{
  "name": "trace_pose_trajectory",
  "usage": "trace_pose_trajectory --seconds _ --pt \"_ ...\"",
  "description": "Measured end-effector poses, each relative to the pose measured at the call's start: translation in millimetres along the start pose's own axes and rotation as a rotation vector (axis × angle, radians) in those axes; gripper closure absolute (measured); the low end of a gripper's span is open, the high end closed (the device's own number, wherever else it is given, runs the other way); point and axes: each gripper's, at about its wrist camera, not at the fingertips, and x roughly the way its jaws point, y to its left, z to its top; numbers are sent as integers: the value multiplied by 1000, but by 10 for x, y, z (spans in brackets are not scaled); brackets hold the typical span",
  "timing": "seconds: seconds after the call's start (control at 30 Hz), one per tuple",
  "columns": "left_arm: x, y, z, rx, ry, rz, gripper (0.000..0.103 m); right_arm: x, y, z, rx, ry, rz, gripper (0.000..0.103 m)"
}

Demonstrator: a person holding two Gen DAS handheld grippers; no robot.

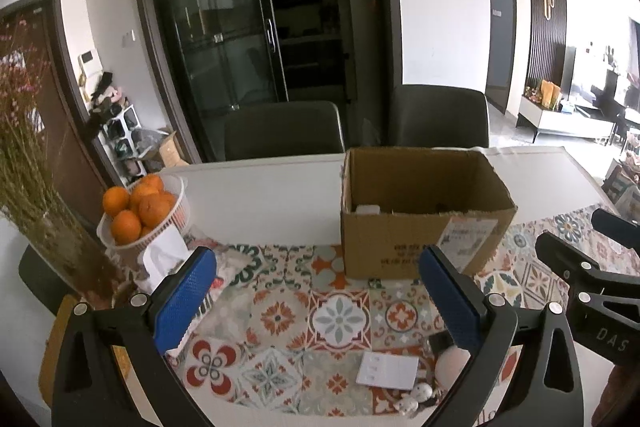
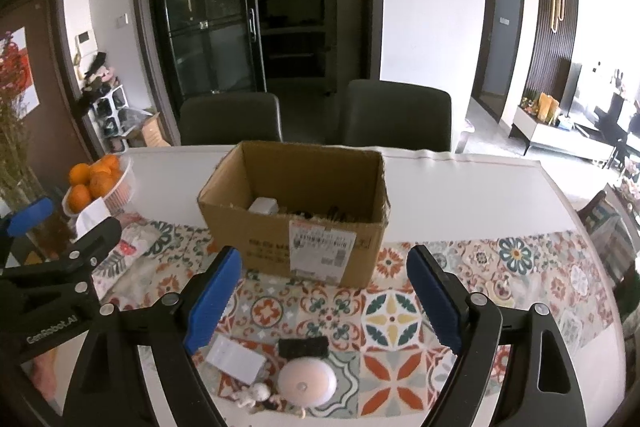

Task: Organize rigid objects
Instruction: 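Withdraw both tools from the box toward the remaining items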

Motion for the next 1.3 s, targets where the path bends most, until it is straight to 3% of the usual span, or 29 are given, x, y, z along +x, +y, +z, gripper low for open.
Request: trace_pose_trajectory --seconds 0.33,1.3 --pt "63 -20 -301 2 69 -11 0 91 16 -345 11 68 27 18" --pt "743 -38 -1088 34 298 -56 0 783 113 -1118 36 301 64 18"
